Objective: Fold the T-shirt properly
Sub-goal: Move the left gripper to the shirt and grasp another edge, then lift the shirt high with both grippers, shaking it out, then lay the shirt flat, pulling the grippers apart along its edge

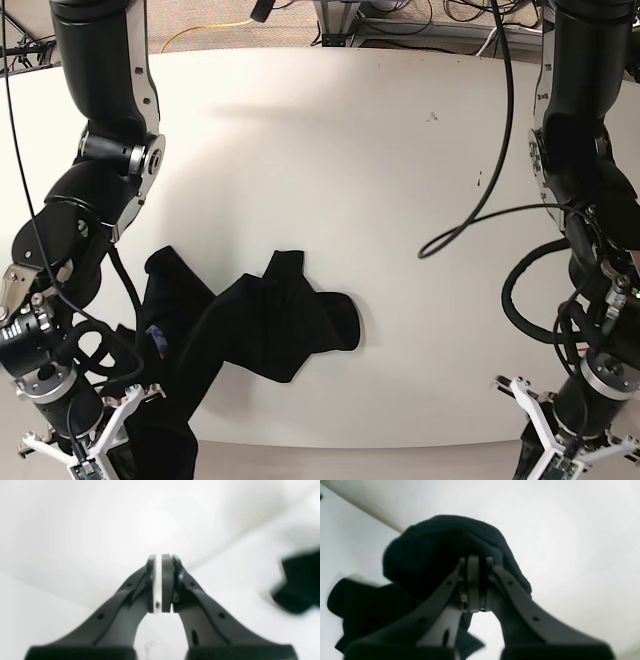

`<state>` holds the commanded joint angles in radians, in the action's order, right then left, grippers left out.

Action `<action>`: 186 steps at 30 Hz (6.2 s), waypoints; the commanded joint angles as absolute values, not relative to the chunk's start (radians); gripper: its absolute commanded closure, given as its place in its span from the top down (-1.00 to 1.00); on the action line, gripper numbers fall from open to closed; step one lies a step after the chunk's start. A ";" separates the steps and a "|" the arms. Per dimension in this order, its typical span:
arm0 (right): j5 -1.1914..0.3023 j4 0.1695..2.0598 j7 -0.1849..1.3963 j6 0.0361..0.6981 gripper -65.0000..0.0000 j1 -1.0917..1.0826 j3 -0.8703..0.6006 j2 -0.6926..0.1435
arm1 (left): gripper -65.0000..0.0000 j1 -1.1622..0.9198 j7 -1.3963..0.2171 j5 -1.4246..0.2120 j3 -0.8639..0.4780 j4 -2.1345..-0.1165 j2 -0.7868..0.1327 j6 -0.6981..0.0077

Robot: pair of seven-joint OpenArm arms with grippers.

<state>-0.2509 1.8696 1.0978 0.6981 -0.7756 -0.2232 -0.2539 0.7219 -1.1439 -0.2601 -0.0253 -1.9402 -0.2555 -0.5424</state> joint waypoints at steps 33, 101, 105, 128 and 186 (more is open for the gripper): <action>-0.251 1.951 1.095 0.698 -1.00 -0.435 -0.409 -0.242 | 0.20 0.251 -0.782 -0.252 -0.022 -1.330 0.116 -0.532; -0.240 1.940 1.093 0.698 -1.00 -0.476 -0.435 -0.243 | -1.00 0.493 -0.464 -0.633 0.384 -1.244 -0.180 -0.136; -0.240 1.882 1.096 0.698 -1.00 -0.541 -0.430 -0.243 | -1.00 0.493 -0.501 -0.634 0.358 -1.354 -0.257 -0.137; -0.249 1.385 1.098 0.698 -1.00 -1.090 -0.331 -0.352 | -1.00 0.664 -0.529 -1.027 0.088 -1.596 -0.806 -0.139; -0.496 1.725 1.274 0.698 -1.00 -0.073 -0.733 -0.091 | -1.00 -0.306 -0.527 -0.938 -0.206 -1.773 -0.731 -0.297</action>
<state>-0.4964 1.7254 1.2743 0.6981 -0.0729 -0.7327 -0.0913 -0.3061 -0.5271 -0.9383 -0.2064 -1.7729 -0.7311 -0.2969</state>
